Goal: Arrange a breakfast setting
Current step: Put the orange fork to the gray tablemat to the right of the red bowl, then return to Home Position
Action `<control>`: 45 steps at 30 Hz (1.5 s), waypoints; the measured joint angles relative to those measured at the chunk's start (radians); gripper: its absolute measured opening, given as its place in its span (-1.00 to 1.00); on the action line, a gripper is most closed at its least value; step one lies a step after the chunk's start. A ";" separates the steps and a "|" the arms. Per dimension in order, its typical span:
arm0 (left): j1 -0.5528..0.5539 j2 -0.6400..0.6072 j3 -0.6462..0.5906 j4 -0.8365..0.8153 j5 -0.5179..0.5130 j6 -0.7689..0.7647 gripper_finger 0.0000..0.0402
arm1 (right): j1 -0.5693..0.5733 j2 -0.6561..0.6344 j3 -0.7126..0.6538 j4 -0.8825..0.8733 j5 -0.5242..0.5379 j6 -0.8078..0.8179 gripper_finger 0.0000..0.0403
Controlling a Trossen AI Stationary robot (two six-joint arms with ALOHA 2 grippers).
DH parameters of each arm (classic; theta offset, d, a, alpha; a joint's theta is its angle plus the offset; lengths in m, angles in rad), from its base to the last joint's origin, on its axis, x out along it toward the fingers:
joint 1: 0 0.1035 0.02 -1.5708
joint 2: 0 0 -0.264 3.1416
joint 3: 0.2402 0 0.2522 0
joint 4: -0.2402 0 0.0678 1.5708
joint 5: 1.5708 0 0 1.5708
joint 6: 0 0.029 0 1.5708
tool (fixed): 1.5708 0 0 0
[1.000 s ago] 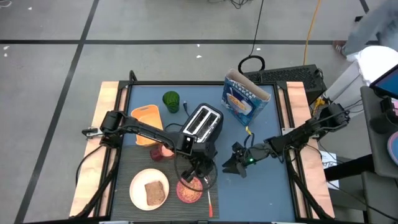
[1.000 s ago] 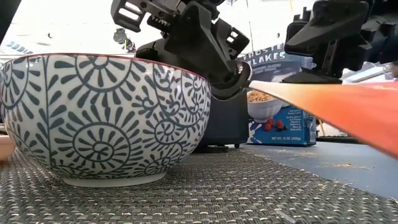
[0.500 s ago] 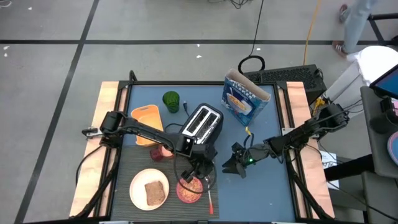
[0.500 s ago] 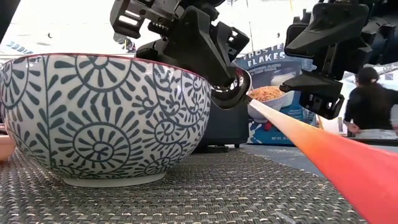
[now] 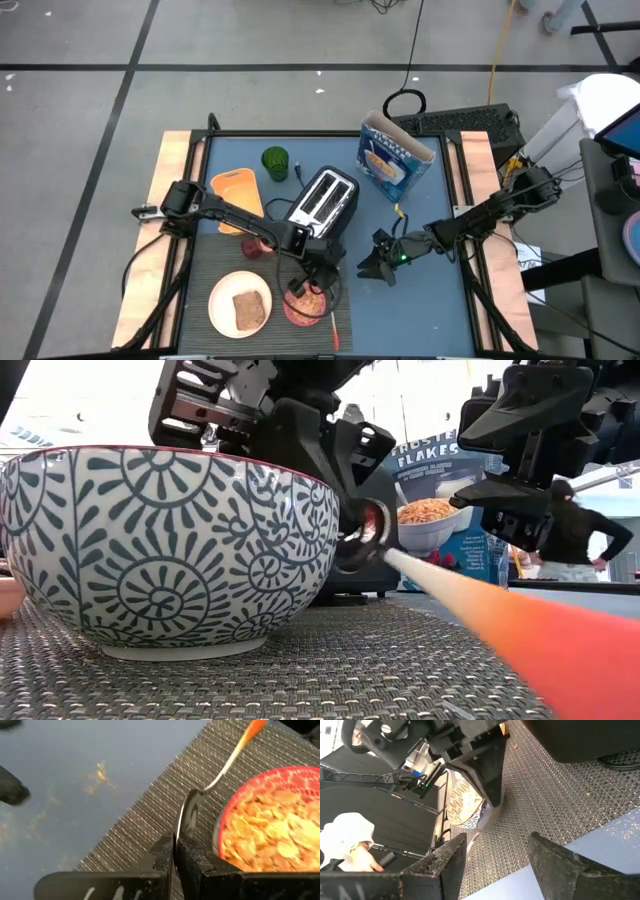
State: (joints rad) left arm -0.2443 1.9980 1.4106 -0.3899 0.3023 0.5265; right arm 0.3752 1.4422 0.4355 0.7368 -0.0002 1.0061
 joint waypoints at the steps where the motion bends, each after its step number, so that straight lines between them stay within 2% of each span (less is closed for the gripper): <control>1: 0.000 0.000 -0.010 0.027 0.000 0.000 -0.89 | 0.000 0.000 0.000 0.000 0.000 0.000 -0.01; 7: 0.000 0.000 -0.041 0.086 -0.013 0.002 -0.88 | 0.000 0.000 0.000 0.000 0.000 0.000 -0.01; 29: 0.000 -0.002 -0.043 0.112 -0.025 -0.032 -0.87 | 0.000 0.000 0.000 -0.001 0.000 0.000 -0.01; 39: 0.000 -0.002 -0.043 0.124 -0.076 -0.068 -0.56 | 0.000 0.000 0.000 -0.001 0.000 0.000 -0.01; 45: 0.000 -0.002 -0.043 0.197 -0.078 -0.087 -0.53 | 0.000 0.000 0.000 -0.001 0.000 0.000 -0.01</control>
State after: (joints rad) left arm -0.2443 1.9961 1.3678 -0.1930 0.2241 0.4397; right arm 0.3752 1.4422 0.4355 0.7357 -0.0006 1.0058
